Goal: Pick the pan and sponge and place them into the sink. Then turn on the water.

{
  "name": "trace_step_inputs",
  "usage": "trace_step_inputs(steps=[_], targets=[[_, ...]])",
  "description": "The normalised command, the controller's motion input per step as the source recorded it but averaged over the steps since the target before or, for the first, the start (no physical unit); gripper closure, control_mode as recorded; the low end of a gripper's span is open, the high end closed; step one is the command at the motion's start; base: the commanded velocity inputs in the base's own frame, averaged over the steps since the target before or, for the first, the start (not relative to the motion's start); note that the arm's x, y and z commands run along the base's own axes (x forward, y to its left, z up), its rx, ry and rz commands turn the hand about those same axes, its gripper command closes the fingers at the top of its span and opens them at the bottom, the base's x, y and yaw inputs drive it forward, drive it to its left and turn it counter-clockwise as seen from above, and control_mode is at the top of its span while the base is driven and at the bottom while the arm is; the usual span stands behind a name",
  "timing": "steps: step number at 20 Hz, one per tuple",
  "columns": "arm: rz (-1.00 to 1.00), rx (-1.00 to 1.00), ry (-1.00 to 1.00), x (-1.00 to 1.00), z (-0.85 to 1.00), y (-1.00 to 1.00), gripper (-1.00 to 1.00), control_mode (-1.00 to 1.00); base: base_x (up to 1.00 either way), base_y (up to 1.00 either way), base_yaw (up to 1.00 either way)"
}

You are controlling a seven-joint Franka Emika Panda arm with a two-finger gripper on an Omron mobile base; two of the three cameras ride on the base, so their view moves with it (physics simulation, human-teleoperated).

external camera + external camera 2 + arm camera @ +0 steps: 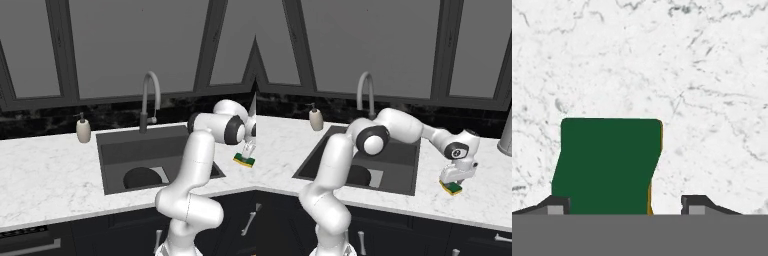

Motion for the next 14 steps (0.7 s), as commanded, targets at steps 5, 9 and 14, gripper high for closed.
trace_step_inputs(steps=[5, 9, 14], targets=[[0.13, 0.00, 0.08, -0.25, -1.00, 0.02, -1.00, -1.00, 0.00, 0.00, 0.00], [0.12, 0.04, 0.01, -0.43, -1.00, 0.00, -1.00, -1.00, 0.00, 0.00, 0.00], [0.03, 0.02, -0.10, -0.40, -0.98, 0.02, -1.00, -1.00, 0.00, 0.00, 0.00]])
